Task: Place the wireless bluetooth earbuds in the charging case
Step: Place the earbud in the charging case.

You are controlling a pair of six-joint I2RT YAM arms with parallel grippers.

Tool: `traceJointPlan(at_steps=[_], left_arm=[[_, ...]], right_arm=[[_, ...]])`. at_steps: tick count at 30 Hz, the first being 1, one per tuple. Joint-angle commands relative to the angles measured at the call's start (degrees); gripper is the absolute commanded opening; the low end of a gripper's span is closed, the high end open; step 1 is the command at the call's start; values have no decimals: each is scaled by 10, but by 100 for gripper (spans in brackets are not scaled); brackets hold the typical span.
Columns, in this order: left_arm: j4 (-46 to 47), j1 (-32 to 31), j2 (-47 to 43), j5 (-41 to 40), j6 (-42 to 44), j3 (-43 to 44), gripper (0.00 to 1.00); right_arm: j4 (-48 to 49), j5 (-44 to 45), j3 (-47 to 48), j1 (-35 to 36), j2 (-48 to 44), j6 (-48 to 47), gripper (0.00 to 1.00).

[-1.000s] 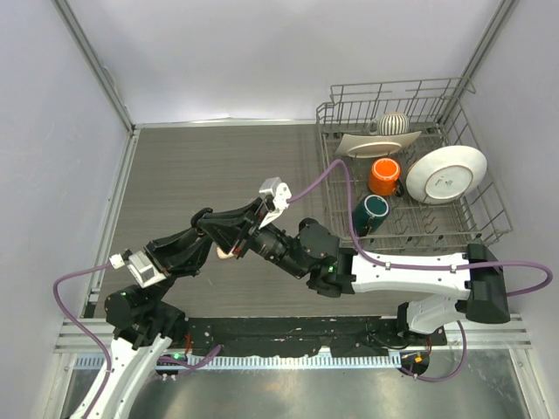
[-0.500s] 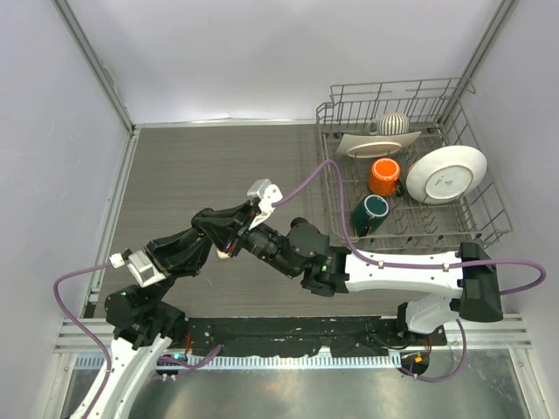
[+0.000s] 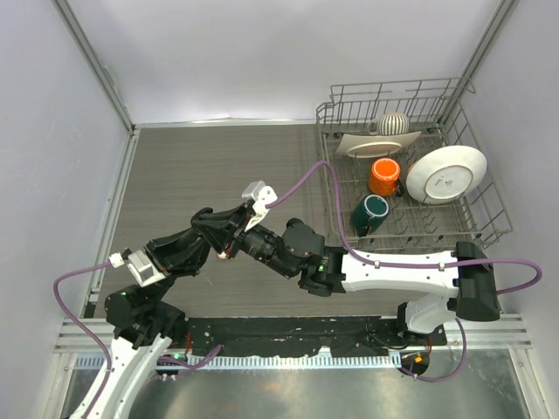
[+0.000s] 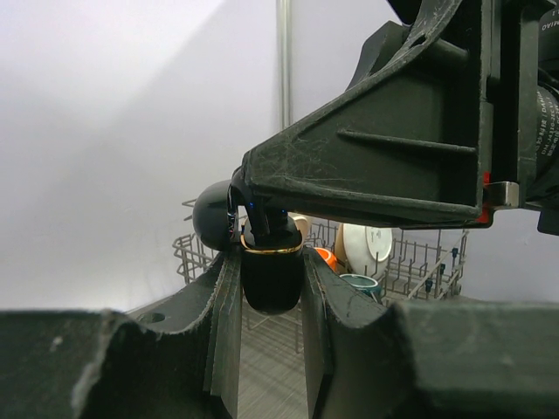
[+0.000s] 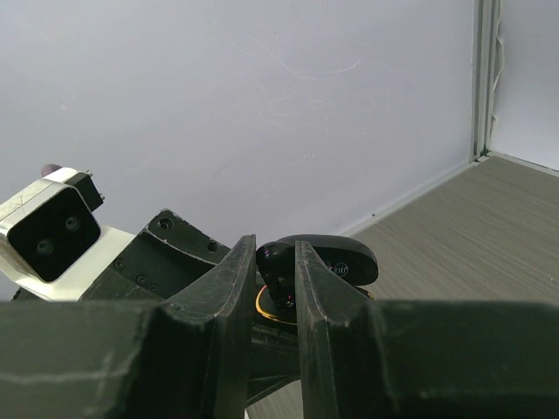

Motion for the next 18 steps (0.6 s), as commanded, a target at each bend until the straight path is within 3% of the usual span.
traceJointPlan(at_steps=[1,18], left_arm=[[50,1,7,0,-9,11,0],[80,0,-6,-25,-15,-5,0]], right_arm=[[17,2,22,3,3,-1,1],[-9,39,1,3,-17,-29,1]])
